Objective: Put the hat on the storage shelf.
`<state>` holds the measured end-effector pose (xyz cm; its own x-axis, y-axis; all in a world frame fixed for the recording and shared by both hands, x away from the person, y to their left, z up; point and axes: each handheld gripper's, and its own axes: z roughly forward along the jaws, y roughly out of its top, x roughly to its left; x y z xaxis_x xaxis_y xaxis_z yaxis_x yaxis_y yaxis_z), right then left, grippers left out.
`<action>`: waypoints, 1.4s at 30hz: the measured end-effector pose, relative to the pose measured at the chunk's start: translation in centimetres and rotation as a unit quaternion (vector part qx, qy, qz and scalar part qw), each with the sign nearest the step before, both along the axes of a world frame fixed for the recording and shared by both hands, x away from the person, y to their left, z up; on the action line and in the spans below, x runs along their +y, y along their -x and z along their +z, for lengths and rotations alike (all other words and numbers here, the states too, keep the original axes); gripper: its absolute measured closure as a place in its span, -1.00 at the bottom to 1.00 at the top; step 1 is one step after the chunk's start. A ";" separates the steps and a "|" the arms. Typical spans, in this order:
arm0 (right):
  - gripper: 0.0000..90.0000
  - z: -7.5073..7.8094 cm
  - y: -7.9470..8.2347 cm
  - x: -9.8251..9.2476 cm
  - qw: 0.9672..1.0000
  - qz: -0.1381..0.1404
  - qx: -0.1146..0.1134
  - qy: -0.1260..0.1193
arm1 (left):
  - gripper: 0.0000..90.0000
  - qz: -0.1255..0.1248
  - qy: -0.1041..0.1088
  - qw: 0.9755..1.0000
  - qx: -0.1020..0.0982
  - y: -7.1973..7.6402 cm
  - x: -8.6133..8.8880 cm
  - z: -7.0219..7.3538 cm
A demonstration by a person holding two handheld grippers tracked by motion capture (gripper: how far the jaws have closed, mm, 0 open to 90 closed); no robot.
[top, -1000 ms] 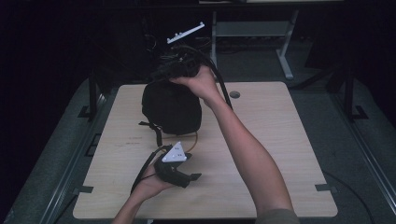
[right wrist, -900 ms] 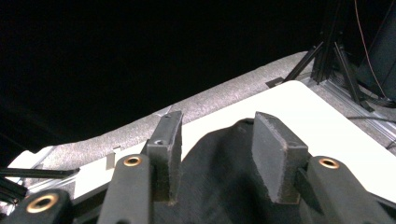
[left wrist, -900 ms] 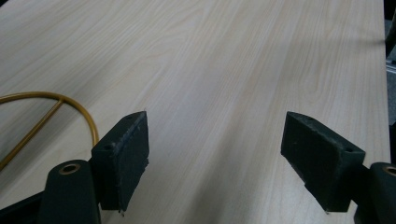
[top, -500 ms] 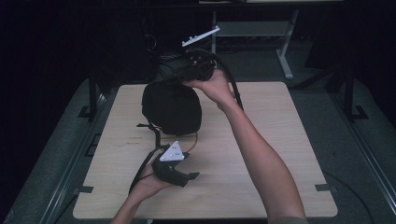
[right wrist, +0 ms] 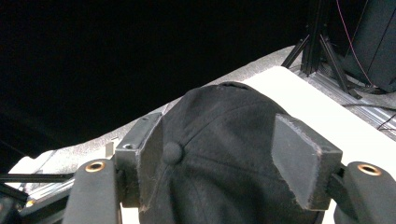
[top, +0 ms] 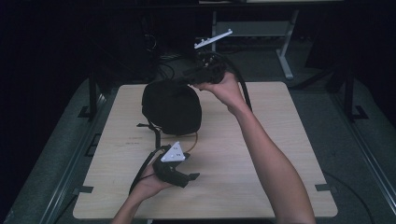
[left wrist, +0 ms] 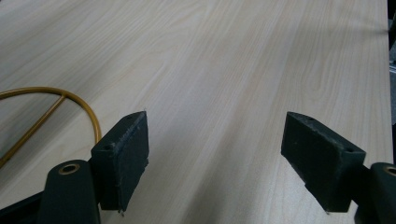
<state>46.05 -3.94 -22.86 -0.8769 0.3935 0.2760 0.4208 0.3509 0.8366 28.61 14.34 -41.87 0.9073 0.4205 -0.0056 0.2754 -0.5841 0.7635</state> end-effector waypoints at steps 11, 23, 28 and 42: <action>-0.33 -0.4 0.9 -1.7 1.000 0.000 0.006 0.005 | -0.48 -0.002 -0.003 1.000 -0.004 0.0 -0.1 0.0; -0.37 -0.5 1.9 -4.3 1.000 -0.008 0.001 0.001 | -0.48 -0.002 -0.007 1.000 -0.003 0.1 -0.2 -0.1; -0.37 -0.6 2.3 -5.2 1.000 -0.012 -0.001 0.001 | -0.48 -0.001 -0.007 1.000 -0.002 0.0 -0.2 -0.2; -0.39 -1.3 3.2 -7.5 1.000 -0.017 0.001 -0.003 | -0.48 0.001 -0.004 1.000 -0.002 0.0 -0.3 -0.5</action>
<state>42.88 -11.41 -24.16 -0.8622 0.4219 0.2804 0.4343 0.3306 0.8379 28.59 14.04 -42.33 0.9064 0.4225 0.0009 0.2740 -0.5894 0.7599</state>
